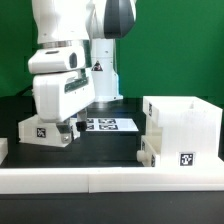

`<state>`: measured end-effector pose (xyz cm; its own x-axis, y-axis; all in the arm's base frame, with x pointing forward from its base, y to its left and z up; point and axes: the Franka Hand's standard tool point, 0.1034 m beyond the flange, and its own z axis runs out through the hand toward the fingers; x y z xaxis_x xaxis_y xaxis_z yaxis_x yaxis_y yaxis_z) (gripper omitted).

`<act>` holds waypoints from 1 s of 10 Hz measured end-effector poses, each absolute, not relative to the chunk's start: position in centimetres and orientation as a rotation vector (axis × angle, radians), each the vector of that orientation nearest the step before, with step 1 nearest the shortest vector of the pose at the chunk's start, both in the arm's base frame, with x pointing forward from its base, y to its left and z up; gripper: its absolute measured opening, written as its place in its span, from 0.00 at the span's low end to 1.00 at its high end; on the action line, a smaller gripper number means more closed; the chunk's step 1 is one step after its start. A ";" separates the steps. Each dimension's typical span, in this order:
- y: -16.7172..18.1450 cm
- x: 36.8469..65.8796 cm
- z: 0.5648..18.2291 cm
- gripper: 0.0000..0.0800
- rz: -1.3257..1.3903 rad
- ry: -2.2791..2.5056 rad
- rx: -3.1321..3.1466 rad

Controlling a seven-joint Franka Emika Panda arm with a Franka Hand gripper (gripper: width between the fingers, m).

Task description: Assemble drawer

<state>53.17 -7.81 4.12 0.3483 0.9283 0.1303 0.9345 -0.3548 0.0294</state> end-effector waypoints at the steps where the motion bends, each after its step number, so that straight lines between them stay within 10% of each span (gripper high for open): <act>1: -8.3 53.2 4.2 0.81 -0.222 -1.626 -2.630; 10: -9.4 50.9 3.7 0.81 -0.313 -0.549 -3.014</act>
Offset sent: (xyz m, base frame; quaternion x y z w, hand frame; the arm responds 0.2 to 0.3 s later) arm -0.0285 -0.0171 -0.0072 -0.0610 -0.0241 0.2820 0.9572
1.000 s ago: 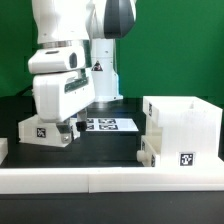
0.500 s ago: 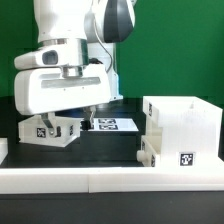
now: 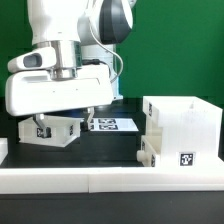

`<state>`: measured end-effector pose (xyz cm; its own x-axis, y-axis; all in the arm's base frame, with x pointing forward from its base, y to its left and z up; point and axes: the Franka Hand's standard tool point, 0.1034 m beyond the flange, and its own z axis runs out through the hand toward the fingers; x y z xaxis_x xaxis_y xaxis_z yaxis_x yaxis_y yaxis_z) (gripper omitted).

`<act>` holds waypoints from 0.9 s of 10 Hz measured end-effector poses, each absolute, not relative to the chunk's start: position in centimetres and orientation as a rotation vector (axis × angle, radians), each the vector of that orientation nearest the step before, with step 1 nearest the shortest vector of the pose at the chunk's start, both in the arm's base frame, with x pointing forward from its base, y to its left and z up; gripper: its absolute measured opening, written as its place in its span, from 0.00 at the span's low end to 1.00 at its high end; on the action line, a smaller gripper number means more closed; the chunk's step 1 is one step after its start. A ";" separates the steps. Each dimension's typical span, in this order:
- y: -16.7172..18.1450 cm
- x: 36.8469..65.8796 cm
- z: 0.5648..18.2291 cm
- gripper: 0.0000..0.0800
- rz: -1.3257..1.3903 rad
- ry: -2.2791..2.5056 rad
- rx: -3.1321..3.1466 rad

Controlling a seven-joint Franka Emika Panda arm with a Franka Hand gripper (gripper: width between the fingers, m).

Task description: Assemble drawer

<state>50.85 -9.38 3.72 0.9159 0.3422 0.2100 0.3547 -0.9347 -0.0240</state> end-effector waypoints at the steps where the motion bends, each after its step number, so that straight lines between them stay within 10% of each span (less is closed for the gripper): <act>1: -9.4 50.8 3.7 0.81 -0.311 -0.469 -3.021; 9: -11.2 47.5 5.8 0.81 -0.300 0.170 -3.039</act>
Offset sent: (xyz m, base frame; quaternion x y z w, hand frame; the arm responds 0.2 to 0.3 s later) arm -0.0260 -0.0292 0.0178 -0.0459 -0.0141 0.2723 0.9610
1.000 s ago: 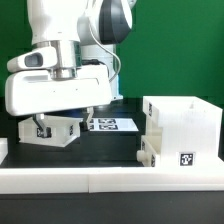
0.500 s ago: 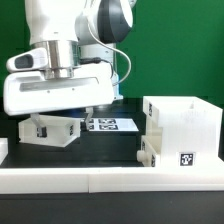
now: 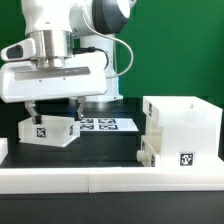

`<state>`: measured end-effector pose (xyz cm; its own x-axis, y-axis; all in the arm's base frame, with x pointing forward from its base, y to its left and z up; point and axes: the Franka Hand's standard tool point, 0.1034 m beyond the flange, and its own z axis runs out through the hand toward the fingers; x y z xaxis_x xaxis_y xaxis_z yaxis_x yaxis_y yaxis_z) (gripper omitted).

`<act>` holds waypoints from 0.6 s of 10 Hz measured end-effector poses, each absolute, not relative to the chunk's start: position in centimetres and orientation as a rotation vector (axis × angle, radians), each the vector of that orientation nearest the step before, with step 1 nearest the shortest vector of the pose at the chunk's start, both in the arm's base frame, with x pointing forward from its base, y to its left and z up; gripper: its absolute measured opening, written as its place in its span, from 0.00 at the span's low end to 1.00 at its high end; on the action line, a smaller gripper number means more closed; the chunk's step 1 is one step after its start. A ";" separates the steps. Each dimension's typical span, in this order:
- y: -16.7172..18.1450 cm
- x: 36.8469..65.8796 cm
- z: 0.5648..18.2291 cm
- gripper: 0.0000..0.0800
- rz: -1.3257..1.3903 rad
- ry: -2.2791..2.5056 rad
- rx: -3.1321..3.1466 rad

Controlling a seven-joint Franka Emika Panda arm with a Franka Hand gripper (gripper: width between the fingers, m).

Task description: Assemble drawer

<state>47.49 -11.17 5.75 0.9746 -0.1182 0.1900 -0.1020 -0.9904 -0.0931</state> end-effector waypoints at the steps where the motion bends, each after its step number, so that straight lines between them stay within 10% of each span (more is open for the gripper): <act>1: -11.1 46.8 6.1 0.81 -0.295 0.174 -3.044; 6: -10.7 44.6 6.4 0.81 -0.281 0.164 -3.060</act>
Offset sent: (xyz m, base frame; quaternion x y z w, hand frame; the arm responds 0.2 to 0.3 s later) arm -0.0438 0.0031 -0.0049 -0.0131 0.0257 0.0004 0.9996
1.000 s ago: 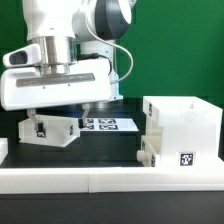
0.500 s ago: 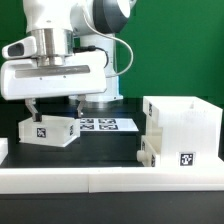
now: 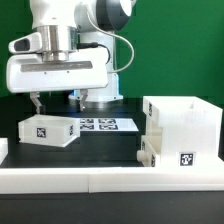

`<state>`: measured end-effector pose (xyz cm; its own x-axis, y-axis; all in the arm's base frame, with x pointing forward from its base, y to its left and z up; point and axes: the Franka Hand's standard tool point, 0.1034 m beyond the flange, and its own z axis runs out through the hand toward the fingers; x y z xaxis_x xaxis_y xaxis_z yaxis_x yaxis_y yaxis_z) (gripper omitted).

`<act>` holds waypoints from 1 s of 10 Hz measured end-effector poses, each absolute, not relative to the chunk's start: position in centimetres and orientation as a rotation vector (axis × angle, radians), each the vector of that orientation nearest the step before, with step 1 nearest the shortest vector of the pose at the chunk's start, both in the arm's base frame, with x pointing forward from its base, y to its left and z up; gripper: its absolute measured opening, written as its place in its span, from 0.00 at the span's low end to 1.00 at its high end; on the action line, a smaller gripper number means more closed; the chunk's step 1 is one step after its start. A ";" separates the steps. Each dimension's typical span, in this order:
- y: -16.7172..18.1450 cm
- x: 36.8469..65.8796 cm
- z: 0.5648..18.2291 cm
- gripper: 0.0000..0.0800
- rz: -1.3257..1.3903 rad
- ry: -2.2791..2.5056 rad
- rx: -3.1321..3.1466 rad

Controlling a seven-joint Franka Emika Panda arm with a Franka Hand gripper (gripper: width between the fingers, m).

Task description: Assemble drawer

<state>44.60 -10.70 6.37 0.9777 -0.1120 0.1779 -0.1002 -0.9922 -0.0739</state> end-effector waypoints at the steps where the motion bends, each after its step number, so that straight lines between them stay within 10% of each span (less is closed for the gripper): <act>1: -10.7 44.6 6.3 0.81 -0.280 0.164 -3.060; 10: -8.7 41.1 2.8 0.81 -0.170 0.364 -3.049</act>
Offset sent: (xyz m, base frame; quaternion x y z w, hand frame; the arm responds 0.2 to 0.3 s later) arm -0.0244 -0.0175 -0.0018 -0.1268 -0.0771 0.0762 0.9860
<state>41.11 -8.73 2.76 0.9660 -0.2379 0.1016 -0.2306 -0.9699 -0.0784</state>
